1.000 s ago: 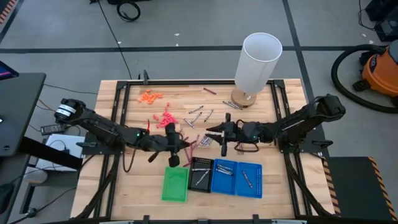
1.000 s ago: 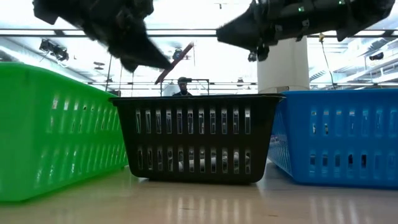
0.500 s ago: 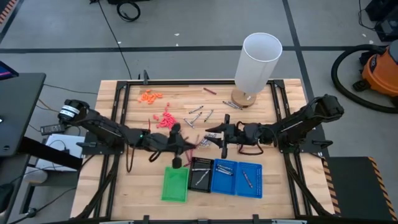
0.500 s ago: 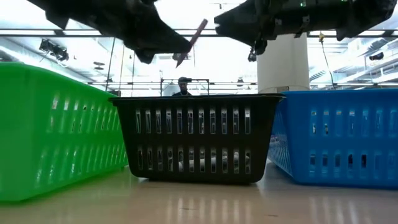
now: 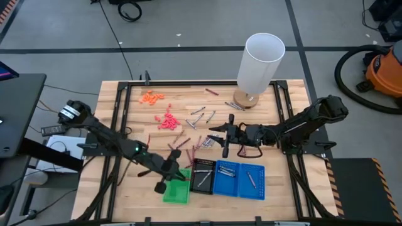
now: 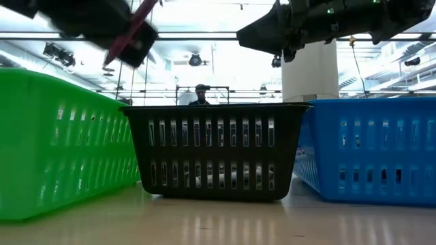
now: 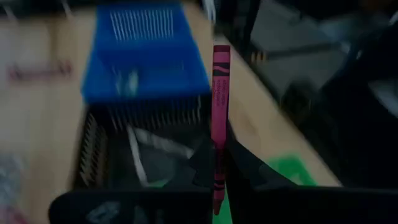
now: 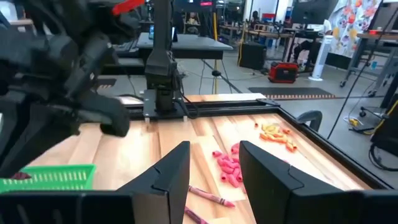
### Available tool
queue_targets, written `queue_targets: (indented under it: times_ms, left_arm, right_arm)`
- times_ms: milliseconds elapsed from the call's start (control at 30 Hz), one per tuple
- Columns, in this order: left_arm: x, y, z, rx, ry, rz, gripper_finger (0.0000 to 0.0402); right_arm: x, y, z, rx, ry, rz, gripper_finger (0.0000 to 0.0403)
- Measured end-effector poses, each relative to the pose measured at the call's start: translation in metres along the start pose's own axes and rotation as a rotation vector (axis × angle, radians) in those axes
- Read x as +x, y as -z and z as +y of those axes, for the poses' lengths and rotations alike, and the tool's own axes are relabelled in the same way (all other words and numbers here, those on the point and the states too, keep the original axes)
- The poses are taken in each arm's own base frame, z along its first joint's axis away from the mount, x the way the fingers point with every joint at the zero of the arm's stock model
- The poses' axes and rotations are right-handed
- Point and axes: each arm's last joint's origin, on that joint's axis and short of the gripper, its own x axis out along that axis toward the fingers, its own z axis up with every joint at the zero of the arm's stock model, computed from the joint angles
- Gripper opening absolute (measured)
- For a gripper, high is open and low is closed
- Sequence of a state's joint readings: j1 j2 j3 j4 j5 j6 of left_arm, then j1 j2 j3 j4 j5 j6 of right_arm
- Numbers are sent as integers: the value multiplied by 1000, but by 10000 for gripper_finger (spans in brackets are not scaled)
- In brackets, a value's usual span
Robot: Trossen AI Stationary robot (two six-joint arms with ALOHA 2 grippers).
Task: Sort crayons
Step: Put the red crayon into the green bin
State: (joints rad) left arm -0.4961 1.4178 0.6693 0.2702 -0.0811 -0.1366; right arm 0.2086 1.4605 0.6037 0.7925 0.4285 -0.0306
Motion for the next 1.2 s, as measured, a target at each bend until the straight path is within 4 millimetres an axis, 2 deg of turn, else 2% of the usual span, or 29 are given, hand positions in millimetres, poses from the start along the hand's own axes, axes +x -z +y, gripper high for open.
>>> queue_targets:
  times_ms: [200,333,467,600,700,833,1000,1100,1200]
  left_arm:
    - [13,23,-8,-93,-4,150,19]
    - [16,20,-12,-38,-27,229,19]
    - [23,11,-20,187,-76,312,20]
    - [31,17,-25,462,-47,434,20]
    - [34,20,-26,575,-21,475,23]
    - [34,23,-32,712,15,485,50]
    - [31,23,-42,810,-46,482,113]
    - [26,12,-49,854,-125,447,138]
    - [18,0,-48,844,-233,406,144]
  right_arm:
    - [1,2,-2,0,8,18,147]
    - [1,2,-3,-1,10,23,147]
    - [1,3,-4,0,14,24,147]
    - [1,3,-4,-1,13,32,147]
    - [1,4,-4,-4,13,39,147]
    - [1,5,-4,-6,13,45,147]
    - [1,5,-4,-7,12,47,147]
    - [1,5,-4,-7,12,49,147]
    - [1,5,-4,-8,12,49,147]
